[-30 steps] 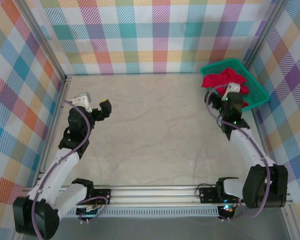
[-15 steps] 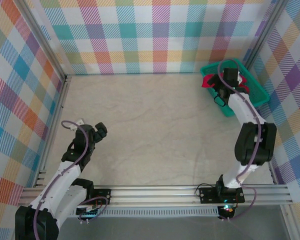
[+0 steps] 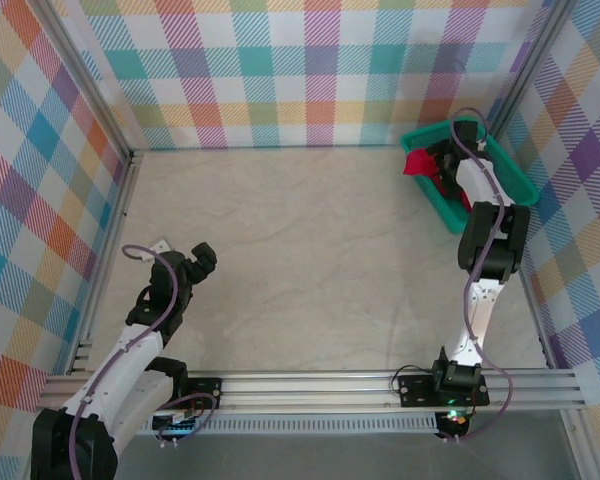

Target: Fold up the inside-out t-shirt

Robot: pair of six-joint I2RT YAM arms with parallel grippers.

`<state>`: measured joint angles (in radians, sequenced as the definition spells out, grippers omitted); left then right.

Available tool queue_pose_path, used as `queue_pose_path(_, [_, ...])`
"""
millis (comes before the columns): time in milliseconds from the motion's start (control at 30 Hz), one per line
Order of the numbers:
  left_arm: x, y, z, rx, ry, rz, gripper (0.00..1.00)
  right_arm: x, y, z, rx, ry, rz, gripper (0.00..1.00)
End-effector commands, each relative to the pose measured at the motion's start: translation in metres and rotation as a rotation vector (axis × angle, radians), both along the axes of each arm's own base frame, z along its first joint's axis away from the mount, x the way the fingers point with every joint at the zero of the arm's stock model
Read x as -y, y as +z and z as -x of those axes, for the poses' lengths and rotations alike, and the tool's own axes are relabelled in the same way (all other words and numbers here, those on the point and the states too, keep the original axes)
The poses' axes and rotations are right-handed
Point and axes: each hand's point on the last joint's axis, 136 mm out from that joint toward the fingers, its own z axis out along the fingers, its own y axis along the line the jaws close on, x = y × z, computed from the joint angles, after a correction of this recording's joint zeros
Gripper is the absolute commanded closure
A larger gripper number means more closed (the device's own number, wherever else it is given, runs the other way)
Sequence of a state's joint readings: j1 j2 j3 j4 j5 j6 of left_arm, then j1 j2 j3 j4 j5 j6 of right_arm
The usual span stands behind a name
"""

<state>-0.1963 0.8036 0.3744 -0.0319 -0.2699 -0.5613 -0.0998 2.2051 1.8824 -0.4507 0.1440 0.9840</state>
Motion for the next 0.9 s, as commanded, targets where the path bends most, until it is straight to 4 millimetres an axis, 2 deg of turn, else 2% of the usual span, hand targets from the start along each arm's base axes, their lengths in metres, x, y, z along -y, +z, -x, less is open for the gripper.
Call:
queue_pose_path(0, [0.006, 0.001, -0.006, 0.018, -0.019, 0.021, 0.00, -0.004, -0.008, -0.011, -0.007, -0.024, -0.059, 0.13])
queue_pose_path(67, [0.009, 0.000, -0.008, 0.008, -0.030, 0.027, 0.00, -0.007, -0.011, -0.018, 0.008, -0.008, -0.083, 0.34])
queue_pose_path(100, [0.011, -0.002, -0.008, -0.003, -0.039, 0.032, 0.00, -0.010, -0.008, -0.021, 0.026, 0.013, -0.103, 0.49])
queue_pose_path(133, [0.013, -0.003, -0.009, -0.008, -0.049, 0.037, 0.00, -0.013, -0.005, -0.022, 0.039, 0.028, -0.120, 0.65])
queue_pose_path(167, [0.015, -0.004, -0.010, -0.013, -0.055, 0.038, 0.00, -0.015, -0.001, -0.022, 0.048, 0.031, -0.128, 0.78])
queue_pose_path(233, [0.017, -0.005, -0.012, -0.019, -0.066, 0.046, 0.00, -0.019, 0.011, -0.021, 0.093, 0.044, -0.145, 0.98])
queue_pose_path(333, [0.016, -0.007, -0.012, -0.024, -0.057, 0.044, 0.00, -0.024, 0.028, -0.014, 0.151, 0.047, -0.168, 1.00])
queue_pose_path(400, [0.013, -0.007, -0.011, -0.028, -0.041, 0.034, 0.00, -0.024, 0.045, -0.005, 0.203, 0.051, -0.157, 1.00])
queue_pose_path(600, [0.012, -0.009, -0.010, -0.017, -0.033, 0.042, 0.00, -0.025, 0.091, 0.032, 0.397, 0.008, -0.165, 1.00])
queue_pose_path(733, [0.013, -0.010, -0.010, -0.019, -0.039, 0.047, 0.00, -0.037, 0.111, 0.057, 0.488, 0.067, -0.187, 1.00])
queue_pose_path(867, [0.015, -0.011, -0.010, -0.023, -0.047, 0.056, 0.00, -0.045, 0.119, 0.087, 0.535, 0.087, -0.196, 1.00])
